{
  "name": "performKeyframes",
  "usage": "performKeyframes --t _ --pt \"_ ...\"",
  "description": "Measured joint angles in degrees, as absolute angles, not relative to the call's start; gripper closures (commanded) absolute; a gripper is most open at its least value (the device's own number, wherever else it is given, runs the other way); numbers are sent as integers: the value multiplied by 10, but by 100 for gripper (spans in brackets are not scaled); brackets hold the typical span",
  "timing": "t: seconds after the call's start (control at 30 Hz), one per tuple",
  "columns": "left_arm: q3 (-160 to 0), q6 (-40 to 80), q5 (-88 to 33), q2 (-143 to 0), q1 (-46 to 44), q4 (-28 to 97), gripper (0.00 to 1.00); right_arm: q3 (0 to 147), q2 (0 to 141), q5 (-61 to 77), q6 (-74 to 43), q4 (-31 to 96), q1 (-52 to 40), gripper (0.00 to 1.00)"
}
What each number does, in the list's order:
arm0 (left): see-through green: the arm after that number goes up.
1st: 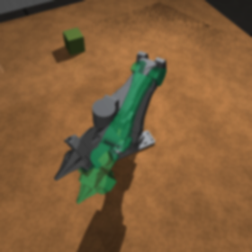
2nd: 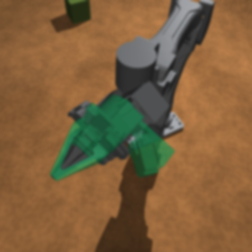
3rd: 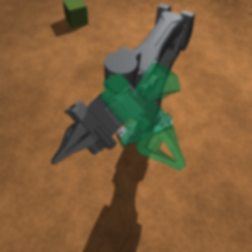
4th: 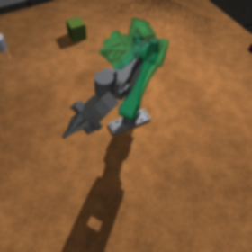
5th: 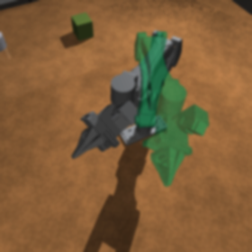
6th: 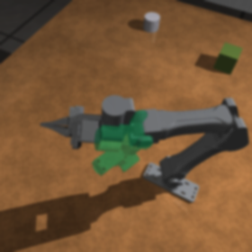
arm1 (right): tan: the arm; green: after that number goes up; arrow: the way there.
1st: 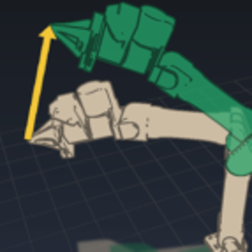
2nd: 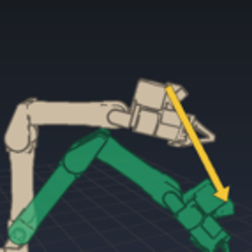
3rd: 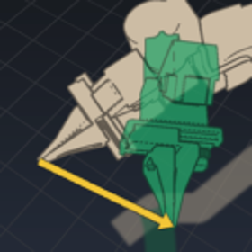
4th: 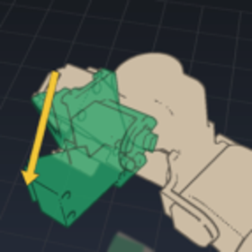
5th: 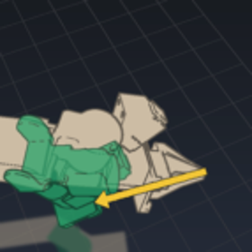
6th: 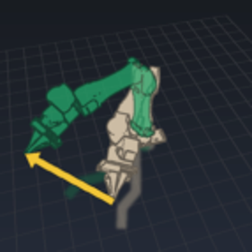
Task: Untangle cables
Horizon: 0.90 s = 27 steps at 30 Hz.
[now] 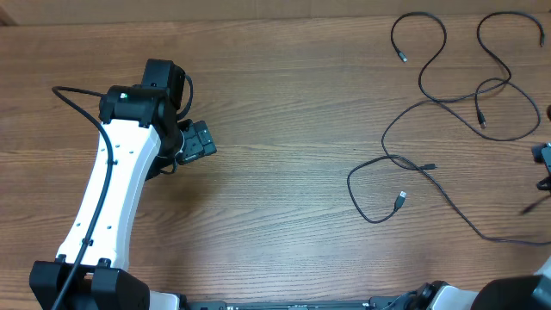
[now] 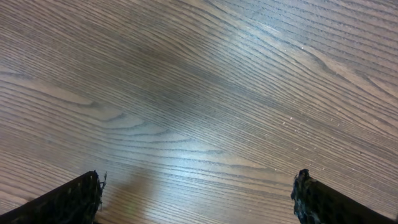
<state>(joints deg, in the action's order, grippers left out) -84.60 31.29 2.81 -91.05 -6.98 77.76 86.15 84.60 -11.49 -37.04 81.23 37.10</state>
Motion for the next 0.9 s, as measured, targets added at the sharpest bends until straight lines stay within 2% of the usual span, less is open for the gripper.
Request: performKeyframes --t 0.23,0.43,0.7,0.9 --pt "-846 313 28 -910 -70 778 0 861 863 -76 -362 808 371 0" --pt "-846 313 28 -910 -70 777 0 861 864 88 -253 812 352 0" --pt "-846 313 28 -910 -70 776 0 832 864 179 -166 819 207 2" --pt "-846 313 28 -910 -70 776 1 739 864 171 -153 732 72 4"
